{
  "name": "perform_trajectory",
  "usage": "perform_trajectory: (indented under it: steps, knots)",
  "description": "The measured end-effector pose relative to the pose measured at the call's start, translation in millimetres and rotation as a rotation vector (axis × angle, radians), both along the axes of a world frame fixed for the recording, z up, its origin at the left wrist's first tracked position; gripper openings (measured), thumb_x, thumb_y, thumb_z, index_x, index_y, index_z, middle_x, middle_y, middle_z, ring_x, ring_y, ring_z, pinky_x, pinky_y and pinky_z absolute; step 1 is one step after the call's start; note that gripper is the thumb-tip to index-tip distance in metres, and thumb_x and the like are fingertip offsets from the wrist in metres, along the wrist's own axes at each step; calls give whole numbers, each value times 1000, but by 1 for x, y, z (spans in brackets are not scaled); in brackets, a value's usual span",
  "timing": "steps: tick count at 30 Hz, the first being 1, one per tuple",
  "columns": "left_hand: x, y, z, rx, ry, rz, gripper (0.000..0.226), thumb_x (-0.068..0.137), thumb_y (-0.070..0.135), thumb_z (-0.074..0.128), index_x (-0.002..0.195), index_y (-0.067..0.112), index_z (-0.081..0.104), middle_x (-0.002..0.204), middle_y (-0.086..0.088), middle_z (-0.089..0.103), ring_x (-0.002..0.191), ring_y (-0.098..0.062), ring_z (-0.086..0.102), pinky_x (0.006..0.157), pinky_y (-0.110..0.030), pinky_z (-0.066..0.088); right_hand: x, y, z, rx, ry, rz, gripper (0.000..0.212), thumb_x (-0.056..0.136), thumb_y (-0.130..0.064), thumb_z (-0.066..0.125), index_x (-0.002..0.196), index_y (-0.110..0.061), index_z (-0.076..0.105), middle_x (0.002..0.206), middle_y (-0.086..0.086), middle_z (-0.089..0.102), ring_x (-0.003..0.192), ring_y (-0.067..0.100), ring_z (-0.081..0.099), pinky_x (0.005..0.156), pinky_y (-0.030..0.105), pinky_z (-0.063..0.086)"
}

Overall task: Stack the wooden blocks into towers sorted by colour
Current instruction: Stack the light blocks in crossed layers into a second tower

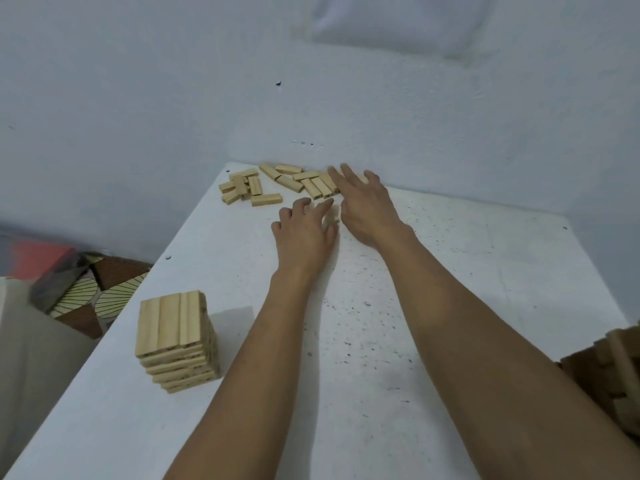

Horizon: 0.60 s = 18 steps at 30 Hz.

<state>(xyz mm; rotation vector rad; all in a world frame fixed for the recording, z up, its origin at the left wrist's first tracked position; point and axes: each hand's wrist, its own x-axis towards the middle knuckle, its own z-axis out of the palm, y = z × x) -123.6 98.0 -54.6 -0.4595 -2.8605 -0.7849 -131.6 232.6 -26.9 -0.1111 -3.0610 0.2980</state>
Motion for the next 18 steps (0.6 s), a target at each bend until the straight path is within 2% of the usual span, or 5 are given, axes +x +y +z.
perform_trajectory:
  steps: [2, 5, 8, 12, 18]
  knots:
    - [-1, 3, 1, -30, 7, -2, 39, 100, 40, 47, 138, 35, 52, 145, -5, 45, 127, -32, 38, 98, -42, 31, -12, -1, -1, 65, -40, 10, 64, 99, -21, 39, 157, -31, 12, 165, -3, 9, 148, 39, 7, 121, 50, 11]
    - [0, 3, 1, -34, 13, 0, 35, 100, 37, 46, 133, 32, 57, 143, -4, 48, 125, -32, 39, 96, -40, 31, -16, -2, -4, -5, -63, 1, 61, 99, -18, 41, 156, -28, 21, 164, 2, 16, 147, 36, 15, 119, 47, 17]
    - [2, 1, 3, 9, 1, 7, 32, 100, 31, 47, 127, 25, 62, 140, -4, 50, 125, -33, 40, 94, -39, 31, -5, -7, -9, -27, 19, -12, 60, 97, -16, 44, 155, -23, 26, 160, 5, 27, 142, 35, 25, 116, 45, 24]
    - [9, -3, 5, -1, -10, 1, 31, 100, 29, 45, 126, 23, 63, 141, -1, 51, 126, -32, 39, 95, -39, 28, 9, -9, -18, 56, 116, -33, 63, 92, -10, 44, 152, -24, 32, 153, -1, 41, 138, 36, 29, 117, 51, 16]
    - [23, -16, 11, -9, -28, -1, 33, 100, 27, 48, 129, 27, 61, 140, 8, 53, 128, -29, 38, 94, -37, 24, 29, -13, -20, 28, 262, -73, 42, 97, -15, 43, 137, -16, 54, 132, 6, 60, 117, 34, 45, 100, 41, 35]
